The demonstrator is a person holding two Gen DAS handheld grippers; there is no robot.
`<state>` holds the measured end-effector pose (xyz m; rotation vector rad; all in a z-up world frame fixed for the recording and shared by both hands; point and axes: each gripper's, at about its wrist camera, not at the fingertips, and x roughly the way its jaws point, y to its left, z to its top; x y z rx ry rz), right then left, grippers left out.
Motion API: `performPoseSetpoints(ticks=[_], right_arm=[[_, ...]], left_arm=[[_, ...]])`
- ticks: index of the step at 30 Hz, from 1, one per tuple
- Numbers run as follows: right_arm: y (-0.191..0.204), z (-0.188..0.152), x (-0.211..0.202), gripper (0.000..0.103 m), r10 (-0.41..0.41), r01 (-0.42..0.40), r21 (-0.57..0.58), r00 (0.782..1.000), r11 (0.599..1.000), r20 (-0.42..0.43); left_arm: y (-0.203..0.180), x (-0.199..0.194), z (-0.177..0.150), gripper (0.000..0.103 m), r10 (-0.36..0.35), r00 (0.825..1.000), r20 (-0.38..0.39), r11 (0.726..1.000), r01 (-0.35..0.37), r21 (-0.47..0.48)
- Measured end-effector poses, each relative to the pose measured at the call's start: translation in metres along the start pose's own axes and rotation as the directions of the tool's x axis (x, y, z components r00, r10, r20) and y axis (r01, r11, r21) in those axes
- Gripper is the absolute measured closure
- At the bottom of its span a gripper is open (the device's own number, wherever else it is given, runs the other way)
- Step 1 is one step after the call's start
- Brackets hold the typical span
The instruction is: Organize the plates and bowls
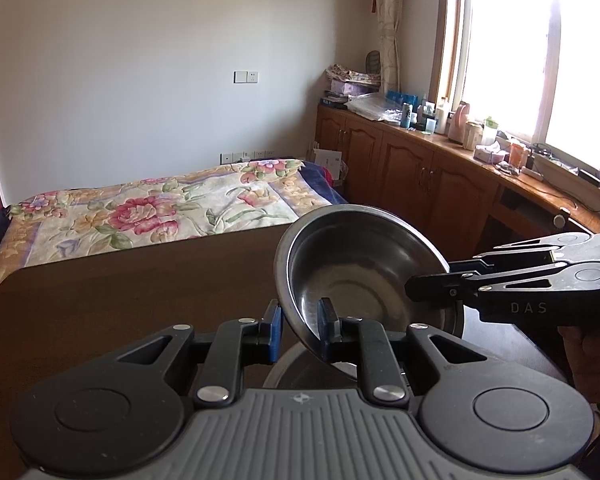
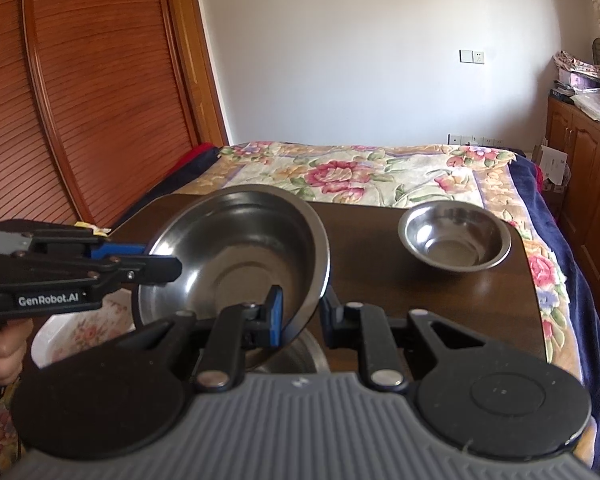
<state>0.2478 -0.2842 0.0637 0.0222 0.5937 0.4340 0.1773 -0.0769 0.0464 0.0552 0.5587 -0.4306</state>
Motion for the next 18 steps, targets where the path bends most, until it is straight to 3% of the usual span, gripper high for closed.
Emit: performPoseSetpoints(ticks=[18], right_arm=[[0.019,-0.038,-0.008,0.082,0.011,-0.012,-0.030,1.000,0.999,-0.027]], left_arm=[[-0.001,-0.007,-0.052,0.083,-0.013,0.997,-0.075,0.999,0.009,-0.054]])
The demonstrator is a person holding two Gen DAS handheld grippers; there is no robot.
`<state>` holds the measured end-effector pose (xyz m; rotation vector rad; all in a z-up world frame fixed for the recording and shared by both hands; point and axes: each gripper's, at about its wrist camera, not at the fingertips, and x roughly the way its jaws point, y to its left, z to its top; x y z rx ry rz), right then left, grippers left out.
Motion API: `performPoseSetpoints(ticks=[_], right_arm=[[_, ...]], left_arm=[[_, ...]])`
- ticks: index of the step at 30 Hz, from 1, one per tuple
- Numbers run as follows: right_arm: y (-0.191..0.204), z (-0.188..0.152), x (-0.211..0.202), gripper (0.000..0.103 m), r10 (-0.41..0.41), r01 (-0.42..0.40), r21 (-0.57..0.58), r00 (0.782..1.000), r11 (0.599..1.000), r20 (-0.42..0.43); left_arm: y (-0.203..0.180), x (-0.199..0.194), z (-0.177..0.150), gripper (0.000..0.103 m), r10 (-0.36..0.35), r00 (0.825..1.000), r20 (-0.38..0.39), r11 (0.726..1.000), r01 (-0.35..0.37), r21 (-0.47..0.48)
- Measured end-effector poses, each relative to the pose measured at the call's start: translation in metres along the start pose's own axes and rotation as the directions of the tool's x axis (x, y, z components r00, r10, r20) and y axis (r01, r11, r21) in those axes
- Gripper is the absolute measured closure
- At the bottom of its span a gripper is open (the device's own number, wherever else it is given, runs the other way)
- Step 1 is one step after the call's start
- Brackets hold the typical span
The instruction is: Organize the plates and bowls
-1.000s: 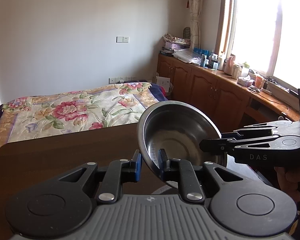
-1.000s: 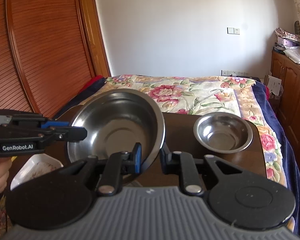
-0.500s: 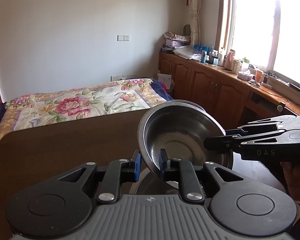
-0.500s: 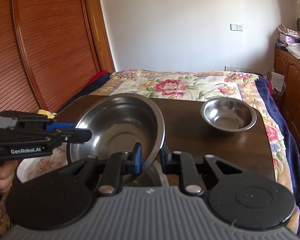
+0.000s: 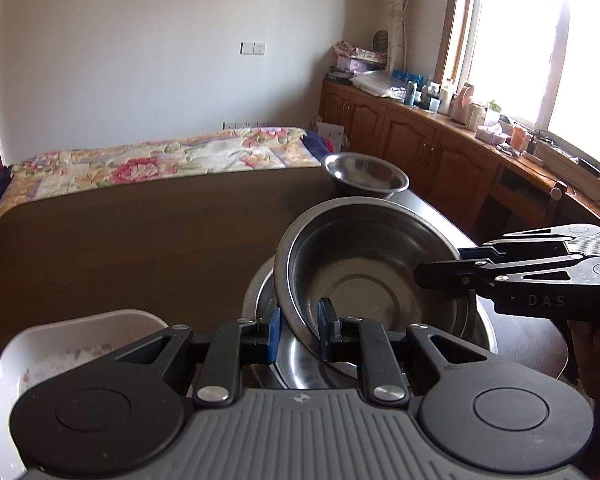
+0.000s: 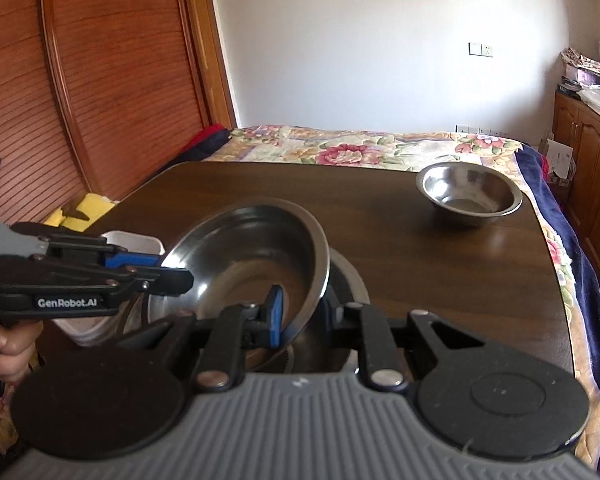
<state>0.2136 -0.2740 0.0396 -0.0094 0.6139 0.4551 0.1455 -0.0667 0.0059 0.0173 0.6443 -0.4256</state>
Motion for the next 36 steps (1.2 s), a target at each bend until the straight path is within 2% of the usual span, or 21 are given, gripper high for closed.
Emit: performPoseSetpoints(ticks=[14,32,36], right_arm=[[0.007,-0.009,0.009,0.081,-0.052,0.051,-0.075,0.998,0.996,-0.020],[0.005,-0.011,0.008,0.080,-0.057,0.056,-0.074,0.998,0.996,-0.019],[0.006,-0.009,0.005,0.079,-0.064,0.063,-0.077,0.998,0.995,-0.001]], left_arm=[[0.000,0.005,-0.007,0.083,0.002,1.000,-0.017,1.000,-0.002,0.015],[-0.004,0.008,-0.010,0.082,0.011,1.000,-0.021,0.999,-0.011,0.036],[-0.004,0.006,-0.010,0.079,0.006,1.000,-0.012,0.999,-0.006,0.039]])
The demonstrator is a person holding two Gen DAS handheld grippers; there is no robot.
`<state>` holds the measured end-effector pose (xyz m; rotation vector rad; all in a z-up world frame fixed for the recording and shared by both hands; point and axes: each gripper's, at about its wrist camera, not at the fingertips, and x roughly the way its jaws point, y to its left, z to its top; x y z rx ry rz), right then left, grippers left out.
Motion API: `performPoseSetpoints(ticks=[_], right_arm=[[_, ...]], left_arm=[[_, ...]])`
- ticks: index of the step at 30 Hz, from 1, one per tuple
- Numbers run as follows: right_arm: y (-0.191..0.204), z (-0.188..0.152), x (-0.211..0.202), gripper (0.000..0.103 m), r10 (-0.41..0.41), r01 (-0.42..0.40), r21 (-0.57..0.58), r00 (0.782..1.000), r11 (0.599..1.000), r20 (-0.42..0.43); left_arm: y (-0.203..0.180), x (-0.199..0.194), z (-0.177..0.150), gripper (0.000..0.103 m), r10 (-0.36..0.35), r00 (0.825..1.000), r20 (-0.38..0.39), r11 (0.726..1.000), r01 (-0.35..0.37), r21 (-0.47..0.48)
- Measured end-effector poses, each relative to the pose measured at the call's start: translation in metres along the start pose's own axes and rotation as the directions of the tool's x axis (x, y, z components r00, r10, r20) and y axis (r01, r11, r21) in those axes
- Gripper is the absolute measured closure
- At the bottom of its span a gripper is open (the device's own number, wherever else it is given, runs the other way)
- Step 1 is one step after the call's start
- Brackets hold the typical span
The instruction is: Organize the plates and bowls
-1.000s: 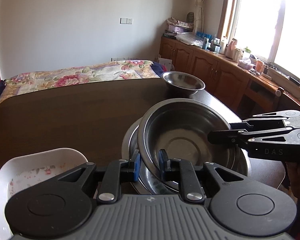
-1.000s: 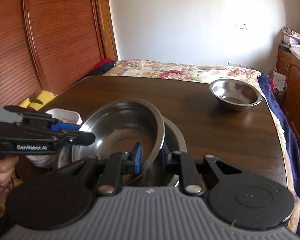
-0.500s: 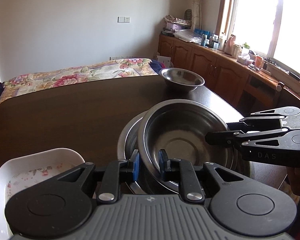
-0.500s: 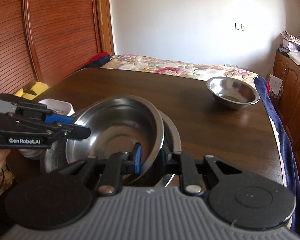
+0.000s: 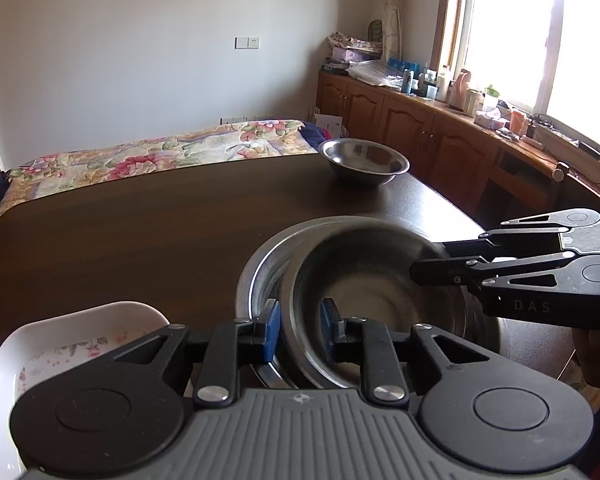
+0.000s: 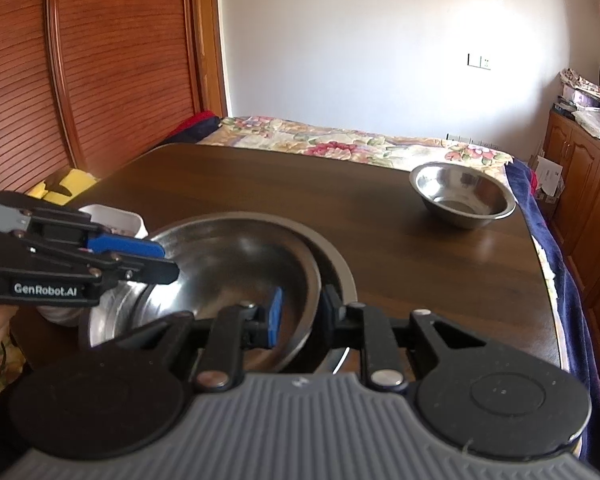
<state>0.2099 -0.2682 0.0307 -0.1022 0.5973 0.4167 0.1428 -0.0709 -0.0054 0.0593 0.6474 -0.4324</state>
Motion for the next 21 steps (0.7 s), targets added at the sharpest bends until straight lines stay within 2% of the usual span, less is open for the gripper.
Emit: performPoseSetpoints(ticks=[21], right_arm=[[-0.016,0.009,-0.015,0.079,-0.038,0.036,0.024,0.995,0.999,0.089]], left_arm=[[0.003,-0.004,0.004,0.077,0.012,1.000,0.022,1.000,-0.012,0.006]])
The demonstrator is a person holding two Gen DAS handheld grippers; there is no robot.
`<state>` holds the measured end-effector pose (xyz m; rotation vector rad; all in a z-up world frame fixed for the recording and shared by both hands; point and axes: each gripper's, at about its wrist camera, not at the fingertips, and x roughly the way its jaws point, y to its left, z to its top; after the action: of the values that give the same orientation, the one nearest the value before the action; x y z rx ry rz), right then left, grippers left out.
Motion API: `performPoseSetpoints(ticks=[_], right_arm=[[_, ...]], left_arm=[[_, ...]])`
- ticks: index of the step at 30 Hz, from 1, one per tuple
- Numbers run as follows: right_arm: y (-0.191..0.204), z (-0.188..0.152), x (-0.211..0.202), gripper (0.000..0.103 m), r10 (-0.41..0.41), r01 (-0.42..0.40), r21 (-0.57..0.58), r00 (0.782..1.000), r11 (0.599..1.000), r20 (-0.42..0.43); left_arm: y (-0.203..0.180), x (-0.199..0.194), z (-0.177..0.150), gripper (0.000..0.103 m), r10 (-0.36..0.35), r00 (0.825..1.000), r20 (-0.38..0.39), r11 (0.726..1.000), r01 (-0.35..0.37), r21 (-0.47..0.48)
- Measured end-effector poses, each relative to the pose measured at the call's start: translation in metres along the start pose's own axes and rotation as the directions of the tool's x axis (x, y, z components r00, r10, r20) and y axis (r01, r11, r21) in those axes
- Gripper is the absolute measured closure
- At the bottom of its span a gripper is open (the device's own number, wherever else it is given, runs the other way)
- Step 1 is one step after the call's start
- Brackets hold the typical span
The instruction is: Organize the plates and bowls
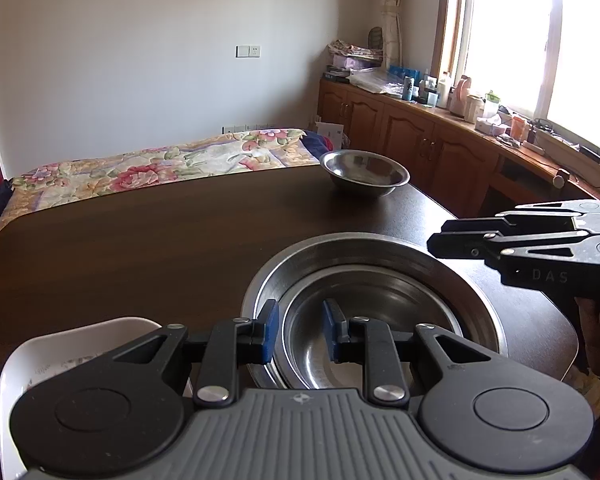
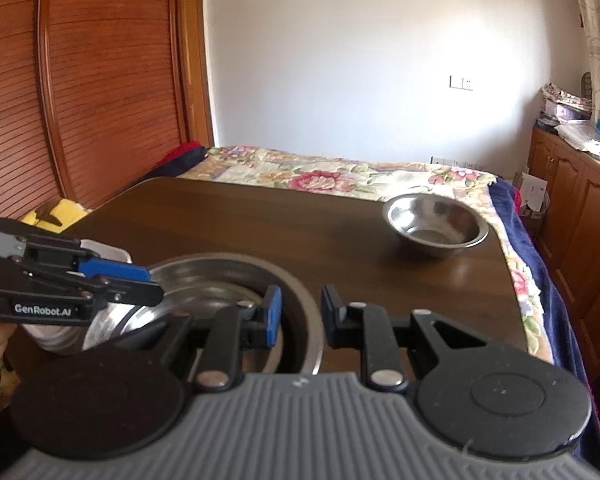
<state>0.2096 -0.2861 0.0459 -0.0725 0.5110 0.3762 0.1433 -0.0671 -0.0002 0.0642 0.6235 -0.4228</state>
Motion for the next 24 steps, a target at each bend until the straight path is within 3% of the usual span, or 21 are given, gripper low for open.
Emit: performPoseSetpoints(ticks=[19,24], right_arm=[[-0.075,0.021,0.031,0.078,-0.089,0.088,0.016,0.993,0.996,0.078],[-0.092,0.021,0.043,0.074,-0.096,0.094,0.029,0.992,0.995,0.077]], left_arm=[[-0.012,0.047,0.072,0.067,0.034,0.999,0.027,0.997,-0.036,0.071],[-0.016,0.066,0.088,0.058,0.020,1.000,0.018,0.997,-0.021,0.073]])
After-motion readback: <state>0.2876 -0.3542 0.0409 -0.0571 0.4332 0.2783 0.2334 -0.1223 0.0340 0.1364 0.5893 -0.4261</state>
